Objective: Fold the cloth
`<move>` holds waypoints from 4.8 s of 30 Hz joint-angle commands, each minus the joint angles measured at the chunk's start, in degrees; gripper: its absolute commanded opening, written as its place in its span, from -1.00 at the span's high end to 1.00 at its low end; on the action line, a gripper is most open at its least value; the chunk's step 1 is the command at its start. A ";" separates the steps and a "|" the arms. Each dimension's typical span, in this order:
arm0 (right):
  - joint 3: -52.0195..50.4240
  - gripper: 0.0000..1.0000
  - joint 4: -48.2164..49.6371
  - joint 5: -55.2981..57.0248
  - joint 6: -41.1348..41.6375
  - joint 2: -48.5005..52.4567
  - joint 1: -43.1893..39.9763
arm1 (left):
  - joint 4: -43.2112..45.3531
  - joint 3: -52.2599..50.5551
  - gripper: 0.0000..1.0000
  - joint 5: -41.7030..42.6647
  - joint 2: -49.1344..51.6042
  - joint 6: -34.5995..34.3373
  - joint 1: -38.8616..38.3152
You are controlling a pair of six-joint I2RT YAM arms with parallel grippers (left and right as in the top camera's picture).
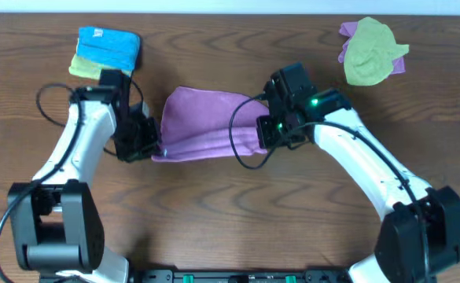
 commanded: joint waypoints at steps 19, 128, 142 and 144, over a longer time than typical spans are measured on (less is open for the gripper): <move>-19.67 0.97 8.48 1.09 11.17 -0.26 5.68 | 5.81 -17.38 0.88 -0.50 0.26 3.96 0.02; -11.13 0.03 46.27 16.83 13.05 14.23 -4.63 | 47.65 -8.55 -0.37 -25.94 5.77 -23.37 -3.91; -11.13 0.02 43.76 14.32 14.95 8.59 -4.68 | 43.23 -8.52 -0.09 -24.61 -5.84 -20.96 -3.87; -11.13 0.00 41.83 14.25 16.09 6.60 -4.68 | 40.79 -8.52 0.63 -21.24 -9.57 -21.35 -3.87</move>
